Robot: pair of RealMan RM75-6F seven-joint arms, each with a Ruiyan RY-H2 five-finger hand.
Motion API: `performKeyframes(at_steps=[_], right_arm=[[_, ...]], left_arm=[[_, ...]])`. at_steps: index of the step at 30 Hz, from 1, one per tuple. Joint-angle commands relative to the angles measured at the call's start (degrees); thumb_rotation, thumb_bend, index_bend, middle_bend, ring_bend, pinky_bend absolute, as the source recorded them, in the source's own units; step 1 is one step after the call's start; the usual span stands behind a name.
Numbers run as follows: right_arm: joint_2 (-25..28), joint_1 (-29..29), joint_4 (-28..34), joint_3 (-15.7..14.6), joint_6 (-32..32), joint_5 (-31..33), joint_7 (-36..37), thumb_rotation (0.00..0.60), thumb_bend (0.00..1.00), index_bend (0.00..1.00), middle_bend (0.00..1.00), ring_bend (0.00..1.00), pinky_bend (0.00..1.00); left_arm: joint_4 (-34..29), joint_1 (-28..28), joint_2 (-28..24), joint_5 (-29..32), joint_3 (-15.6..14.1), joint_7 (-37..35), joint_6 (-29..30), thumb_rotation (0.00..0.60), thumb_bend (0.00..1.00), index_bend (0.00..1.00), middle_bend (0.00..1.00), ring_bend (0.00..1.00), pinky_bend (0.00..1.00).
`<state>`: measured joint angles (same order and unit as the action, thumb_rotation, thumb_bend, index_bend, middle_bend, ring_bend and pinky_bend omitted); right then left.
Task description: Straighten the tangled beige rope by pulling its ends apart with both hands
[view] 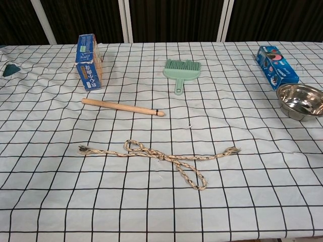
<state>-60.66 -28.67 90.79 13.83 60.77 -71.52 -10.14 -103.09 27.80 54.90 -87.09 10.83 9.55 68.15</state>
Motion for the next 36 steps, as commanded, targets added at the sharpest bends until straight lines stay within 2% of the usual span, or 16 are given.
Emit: performKeyframes(at_steps=[1, 4, 7, 10, 14, 19, 24, 30, 36], right_arm=[[0.5, 0.2, 0.6, -0.4, 0.1, -0.2, -0.1, 0.600, 0.12, 0.08, 0.21, 0.36, 0.24], [1.5, 1.0, 2.3, -1.2, 0.3, -0.7, 0.5, 0.600, 0.12, 0.09, 0.30, 0.45, 0.34], [2.9, 2.0, 5.2, -3.2, -0.6, -2.2, 1.7, 0.600, 0.13, 0.11, 0.42, 0.59, 0.57], [4.2, 2.4, 8.8, -6.0, -3.4, -4.5, 3.4, 0.600, 0.14, 0.14, 0.50, 0.67, 0.68], [3.3, 2.2, 11.4, -8.2, -4.3, -8.0, 2.4, 0.600, 0.16, 0.21, 0.64, 0.80, 0.81], [-0.1, 1.1, 13.7, -10.1, -6.5, -9.9, 0.6, 0.600, 0.21, 0.24, 0.72, 0.88, 0.87], [-5.3, -2.0, 12.5, -9.5, -10.3, -8.2, -2.0, 0.600, 0.23, 0.25, 0.75, 0.91, 0.88], [-11.4, -5.3, 9.7, -8.2, -13.4, -4.7, -4.8, 0.600, 0.23, 0.28, 0.78, 0.94, 0.89], [-16.9, -7.7, 6.8, -7.6, -15.0, -0.1, -8.0, 0.600, 0.23, 0.31, 0.80, 0.96, 0.91]], left_arm=[[-0.6, -1.1, -1.0, 0.0, -0.8, 0.3, 0.8, 0.600, 0.12, 0.09, 0.14, 0.04, 0.07], [-1.3, -3.7, -2.3, -0.2, -2.0, 0.0, 3.7, 0.600, 0.12, 0.09, 0.14, 0.04, 0.07], [-1.4, -6.8, -3.0, -1.4, -3.4, -1.5, 7.8, 0.600, 0.12, 0.09, 0.14, 0.04, 0.07], [-0.3, -10.3, -2.7, -3.7, -5.3, -3.4, 12.5, 0.600, 0.12, 0.09, 0.14, 0.04, 0.07], [2.0, -13.5, -2.2, -5.5, -7.9, -4.0, 15.4, 0.600, 0.12, 0.09, 0.14, 0.04, 0.07], [4.1, -17.1, -1.1, -6.4, -10.1, -5.7, 19.0, 0.600, 0.12, 0.09, 0.14, 0.04, 0.07], [6.9, -18.8, 0.6, -7.3, -11.0, -6.3, 21.0, 0.600, 0.12, 0.09, 0.14, 0.04, 0.07], [8.4, -19.2, 1.8, -7.8, -11.4, -6.7, 21.0, 0.600, 0.12, 0.09, 0.14, 0.04, 0.07], [9.4, -18.2, 2.7, -8.4, -12.0, -7.0, 18.4, 0.600, 0.12, 0.10, 0.14, 0.04, 0.07]])
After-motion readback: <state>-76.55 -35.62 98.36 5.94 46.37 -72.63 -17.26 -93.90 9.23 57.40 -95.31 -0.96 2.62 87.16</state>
